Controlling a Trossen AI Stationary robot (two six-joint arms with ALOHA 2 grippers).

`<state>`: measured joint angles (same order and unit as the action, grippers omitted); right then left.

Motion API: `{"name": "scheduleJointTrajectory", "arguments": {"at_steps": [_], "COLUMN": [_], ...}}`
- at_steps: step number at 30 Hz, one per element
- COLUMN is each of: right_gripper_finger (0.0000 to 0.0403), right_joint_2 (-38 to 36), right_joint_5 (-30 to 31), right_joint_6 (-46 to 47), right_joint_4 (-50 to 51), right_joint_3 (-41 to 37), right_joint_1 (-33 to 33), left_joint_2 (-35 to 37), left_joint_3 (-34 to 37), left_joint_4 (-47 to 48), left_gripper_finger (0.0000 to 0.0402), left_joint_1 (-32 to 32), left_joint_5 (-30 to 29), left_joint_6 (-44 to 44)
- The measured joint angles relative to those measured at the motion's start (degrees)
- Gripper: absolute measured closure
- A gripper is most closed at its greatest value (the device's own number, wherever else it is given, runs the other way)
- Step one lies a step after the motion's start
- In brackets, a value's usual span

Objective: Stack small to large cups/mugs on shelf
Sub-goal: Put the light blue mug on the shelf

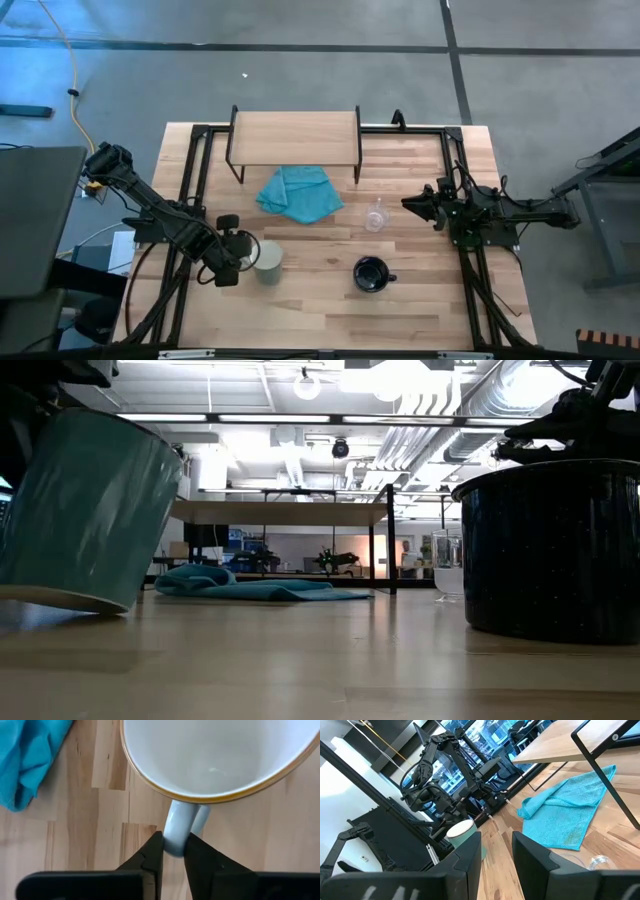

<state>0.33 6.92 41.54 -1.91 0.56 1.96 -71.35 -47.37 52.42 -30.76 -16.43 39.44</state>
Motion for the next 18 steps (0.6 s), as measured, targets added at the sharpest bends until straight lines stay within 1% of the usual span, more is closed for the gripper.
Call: {"name": "scheduleJointTrajectory", "arguments": {"at_steps": [4, 10, 18], "right_gripper_finger": [0.0302, 0.0302, 0.0302], "right_joint_2": [-0.02, 0.00, 0.00], "right_joint_5": [0.00, 0.00, 0.00], "right_joint_6": [0.00, -0.03, -0.46], "right_joint_4": [0.00, 0.00, 0.00], "right_joint_3": [0.00, 0.00, 0.00], "right_joint_1": [0.02, 0.01, 0.01], "left_joint_2": [0.00, 0.00, -0.38], "left_joint_3": [0.00, 0.00, -0.02], "left_joint_4": [-0.09, -0.22, -0.11], "left_gripper_finger": [0.0362, 0.0343, 0.0360], "left_joint_1": [0.00, 0.00, 0.00], "left_joint_5": [-0.38, -0.70, -1.35], "left_joint_6": [0.02, 0.04, 0.41]}}
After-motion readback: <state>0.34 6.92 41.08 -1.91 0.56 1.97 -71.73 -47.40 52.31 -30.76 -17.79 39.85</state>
